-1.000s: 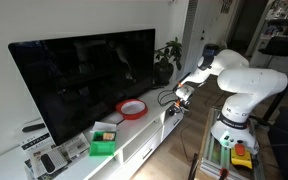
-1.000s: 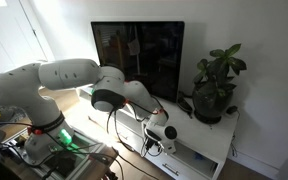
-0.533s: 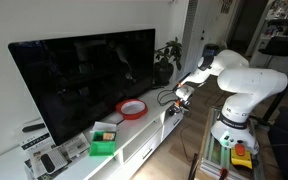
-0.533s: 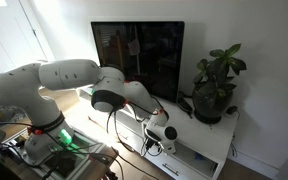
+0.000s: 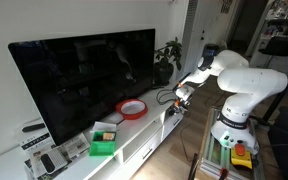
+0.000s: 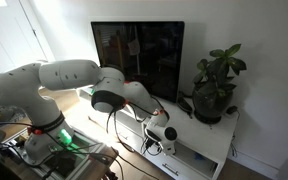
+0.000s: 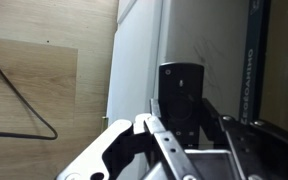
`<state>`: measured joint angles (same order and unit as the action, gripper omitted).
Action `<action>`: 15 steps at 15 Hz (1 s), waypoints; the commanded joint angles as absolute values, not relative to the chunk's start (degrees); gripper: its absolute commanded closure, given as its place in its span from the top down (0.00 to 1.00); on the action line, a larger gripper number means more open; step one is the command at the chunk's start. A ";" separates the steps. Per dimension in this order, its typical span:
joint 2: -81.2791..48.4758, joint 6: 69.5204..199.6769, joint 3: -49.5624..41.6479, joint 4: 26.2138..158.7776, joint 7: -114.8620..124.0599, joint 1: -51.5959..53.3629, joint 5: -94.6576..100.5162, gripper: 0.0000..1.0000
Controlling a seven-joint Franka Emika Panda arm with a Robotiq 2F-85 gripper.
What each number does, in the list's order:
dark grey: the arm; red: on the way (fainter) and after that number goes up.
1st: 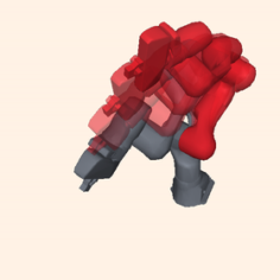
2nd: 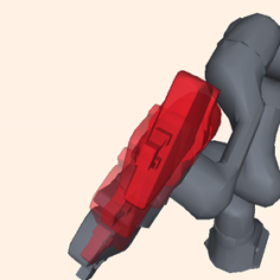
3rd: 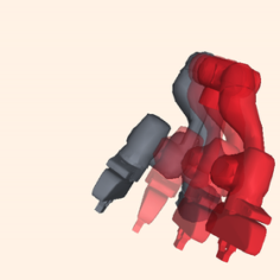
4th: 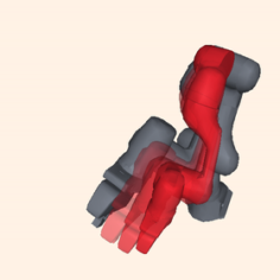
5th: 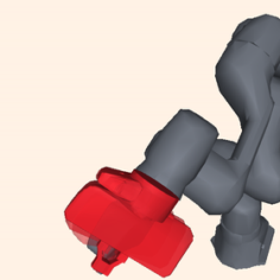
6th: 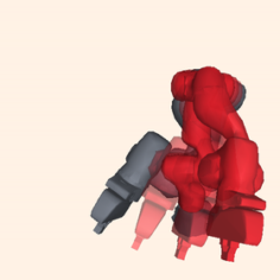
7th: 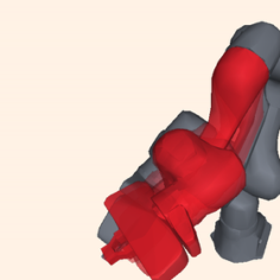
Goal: Move the remote control to the bottom shelf
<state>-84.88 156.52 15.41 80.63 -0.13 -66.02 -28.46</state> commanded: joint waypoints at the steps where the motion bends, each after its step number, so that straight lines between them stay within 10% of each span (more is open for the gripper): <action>1: -86.57 155.56 15.90 77.54 0.62 -65.30 -30.33 0.17; 15: -85.15 164.01 18.72 81.54 -7.05 -67.07 -30.35 0.17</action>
<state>-85.00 161.22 15.84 81.21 -4.75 -65.91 -29.24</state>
